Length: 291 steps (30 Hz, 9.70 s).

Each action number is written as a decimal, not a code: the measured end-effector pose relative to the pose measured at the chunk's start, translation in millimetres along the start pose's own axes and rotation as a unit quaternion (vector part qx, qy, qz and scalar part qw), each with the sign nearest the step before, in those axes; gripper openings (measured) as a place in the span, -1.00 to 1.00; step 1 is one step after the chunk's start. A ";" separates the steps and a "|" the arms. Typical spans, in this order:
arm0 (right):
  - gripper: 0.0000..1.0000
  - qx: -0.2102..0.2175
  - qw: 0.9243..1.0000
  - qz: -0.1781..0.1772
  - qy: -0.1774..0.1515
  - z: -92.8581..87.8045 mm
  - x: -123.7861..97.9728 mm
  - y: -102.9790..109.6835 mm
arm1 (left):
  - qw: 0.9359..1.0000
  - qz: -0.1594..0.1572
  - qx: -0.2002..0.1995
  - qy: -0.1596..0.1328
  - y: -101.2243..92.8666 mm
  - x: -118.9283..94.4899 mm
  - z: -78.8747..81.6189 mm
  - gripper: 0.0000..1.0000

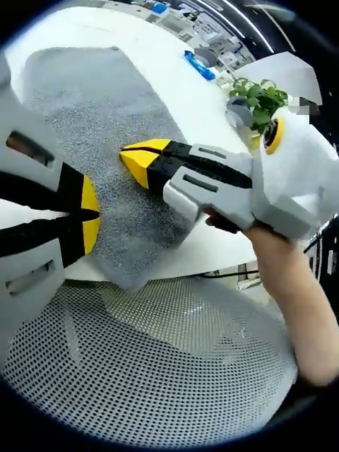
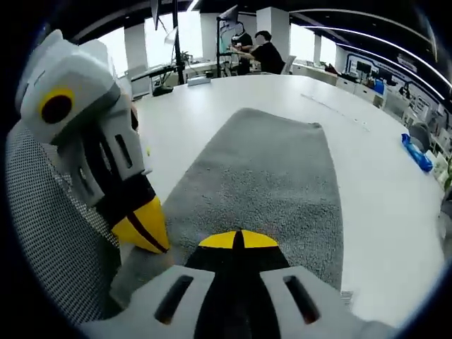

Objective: Fold the towel on the table until its edges align and the towel forms a compact rectangular stack.

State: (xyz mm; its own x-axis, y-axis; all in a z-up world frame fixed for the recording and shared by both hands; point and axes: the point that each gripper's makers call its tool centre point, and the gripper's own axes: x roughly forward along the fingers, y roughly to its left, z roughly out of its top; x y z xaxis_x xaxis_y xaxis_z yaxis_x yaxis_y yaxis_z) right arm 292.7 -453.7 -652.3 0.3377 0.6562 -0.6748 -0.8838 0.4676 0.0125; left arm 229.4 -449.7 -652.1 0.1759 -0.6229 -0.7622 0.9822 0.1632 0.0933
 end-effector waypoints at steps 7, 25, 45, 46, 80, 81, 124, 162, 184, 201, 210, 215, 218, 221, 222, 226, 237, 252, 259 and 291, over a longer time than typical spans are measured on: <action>-1.00 -0.005 1.000 -0.005 0.004 -0.9 -0.5 0.2 | 1.000 0.006 -0.017 0.014 7.9 -7.1 -11.0 -0.97; -1.00 -0.008 1.000 -0.013 0.005 -1.6 -0.2 -2.7 | 0.997 0.053 -0.046 0.032 33.3 -18.4 -28.6 -0.97; -1.00 -0.036 0.998 -0.049 0.005 1.4 6.0 -9.9 | 0.994 0.093 -0.059 0.025 44.9 -23.3 -30.2 -0.95; -1.00 -0.034 0.998 -0.050 0.003 1.9 6.5 -10.0 | 0.990 0.093 -0.104 0.023 46.6 -29.0 -33.0 -0.90; -1.00 -0.110 0.990 -0.093 -0.009 3.9 6.5 -5.8 | 0.875 -0.040 -0.480 -0.038 14.4 -23.2 -31.5 -0.66; -1.00 -0.105 0.990 -0.092 -0.009 4.0 6.4 -5.8 | 0.877 -0.039 -0.478 -0.041 17.1 -21.5 -32.0 -0.73; -1.00 -0.226 0.968 -0.111 0.023 42.2 -55.2 29.7 | 0.733 -0.085 -0.628 -0.248 58.9 -61.4 27.1 -0.87; -1.00 -0.125 0.992 0.000 -0.028 43.9 -49.4 51.7 | 0.984 0.101 0.135 -0.061 26.8 -45.0 35.6 -0.91; -0.93 -0.217 0.970 -0.105 0.026 31.5 -60.5 11.7 | 0.970 0.151 -0.045 -0.183 64.1 -82.9 65.1 -0.95; -0.96 -0.239 0.950 -0.162 0.117 -5.3 -101.0 -17.7 | 0.960 0.161 -0.076 -0.215 72.5 -96.6 68.5 -0.94; -0.99 -0.178 0.963 -0.186 0.079 2.3 -112.7 -25.1 | 0.959 0.158 -0.074 -0.225 71.5 -98.1 73.7 -0.94; -1.00 -0.122 0.965 -0.232 -0.003 27.4 -136.7 -40.4 | 0.950 0.147 -0.092 -0.261 72.0 -108.5 82.7 -0.94; -1.00 -0.092 0.962 -0.250 -0.053 39.5 -151.8 -47.8 | 0.944 0.139 -0.094 -0.286 68.5 -115.5 92.6 -0.95; -1.00 -0.077 0.964 -0.249 -0.059 37.7 -155.6 -48.2 | 0.944 0.131 -0.087 -0.290 64.4 -114.0 96.7 -0.95; -1.00 -0.077 0.964 -0.248 -0.059 35.9 -155.2 -47.2 | 0.944 0.129 -0.085 -0.293 63.2 -114.2 98.2 -0.94; -1.00 -0.083 0.964 -0.246 -0.053 36.6 -154.4 -43.1 | 0.942 0.130 -0.085 -0.298 63.3 -117.5 99.8 -0.94; -1.00 -0.046 0.983 -0.175 -0.019 14.4 -136.4 -20.8 | 0.955 0.120 -0.082 -0.257 60.2 -107.5 88.0 -0.94; -1.00 0.100 0.986 -0.117 -0.070 50.7 -120.7 -0.2 | 0.987 0.054 0.036 -0.147 1.6 -42.0 74.5 0.51; -1.00 0.149 0.979 -0.118 -0.071 63.7 -121.9 4.6 | 0.983 0.146 0.102 -0.034 13.4 -11.1 47.9 0.42; -0.65 -0.263 0.958 0.066 0.094 -59.7 -112.6 65.8 | 0.961 -0.032 0.269 0.055 -26.0 -68.3 -54.7 -0.35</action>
State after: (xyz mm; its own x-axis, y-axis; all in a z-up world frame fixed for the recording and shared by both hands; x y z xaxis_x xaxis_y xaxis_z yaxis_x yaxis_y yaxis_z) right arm 177.2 -532.2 -619.6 0.1910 0.5473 -0.8149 -0.9723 -0.0085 -0.2336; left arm 188.2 -369.5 -637.4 0.1353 -0.5291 -0.8377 0.8882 -0.3099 0.3392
